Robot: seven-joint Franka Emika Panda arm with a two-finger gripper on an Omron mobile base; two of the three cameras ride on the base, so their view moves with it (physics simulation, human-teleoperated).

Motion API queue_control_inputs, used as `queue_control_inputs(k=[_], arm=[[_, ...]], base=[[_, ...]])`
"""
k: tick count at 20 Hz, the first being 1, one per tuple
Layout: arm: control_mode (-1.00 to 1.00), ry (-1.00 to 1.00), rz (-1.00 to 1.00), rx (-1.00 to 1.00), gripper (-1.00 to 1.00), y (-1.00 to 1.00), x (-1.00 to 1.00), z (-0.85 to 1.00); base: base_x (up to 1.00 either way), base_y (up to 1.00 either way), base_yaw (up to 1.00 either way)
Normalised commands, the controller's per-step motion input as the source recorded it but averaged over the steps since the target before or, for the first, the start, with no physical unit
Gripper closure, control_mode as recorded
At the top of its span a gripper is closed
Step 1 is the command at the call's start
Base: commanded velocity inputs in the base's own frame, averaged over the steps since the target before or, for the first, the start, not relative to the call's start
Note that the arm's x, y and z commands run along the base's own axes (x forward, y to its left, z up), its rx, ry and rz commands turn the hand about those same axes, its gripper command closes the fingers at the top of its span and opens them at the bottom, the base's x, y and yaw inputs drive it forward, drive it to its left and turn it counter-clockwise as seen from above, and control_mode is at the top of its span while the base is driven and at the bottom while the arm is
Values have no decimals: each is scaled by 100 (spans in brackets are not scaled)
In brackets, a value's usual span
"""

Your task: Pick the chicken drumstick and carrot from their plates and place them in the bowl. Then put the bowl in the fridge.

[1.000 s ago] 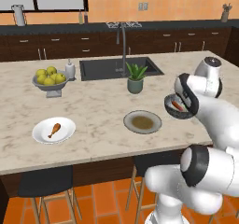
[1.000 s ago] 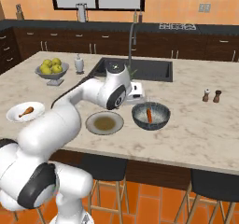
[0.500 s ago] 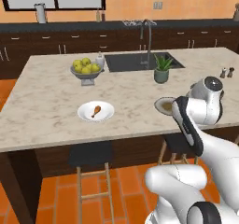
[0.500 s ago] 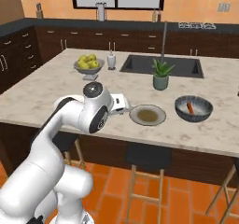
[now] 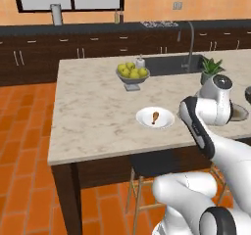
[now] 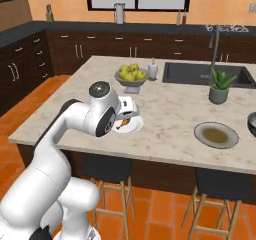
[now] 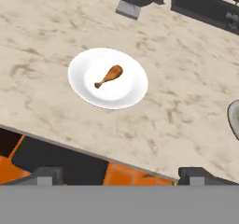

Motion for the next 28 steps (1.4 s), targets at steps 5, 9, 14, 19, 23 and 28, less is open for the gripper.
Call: queue_control_inputs(k=[5,9,14,19,23,28], arm=[[100,0,0,0,-100,0,0,0],[-100,26,-19,4,-100,-46,78,-43],[-100,22,-30,20,-100,0,78,-57],[-100,5,-18,11,-100,-1,26,-68],[-100,8,-17,19,-100,-4,29,-81],[-100,0,-14,11,-100,0,47,-69]], base=[[97,50,-20],[0,0,0],[0,0,0],[0,0,0],[0,0,0],[0,0,0]])
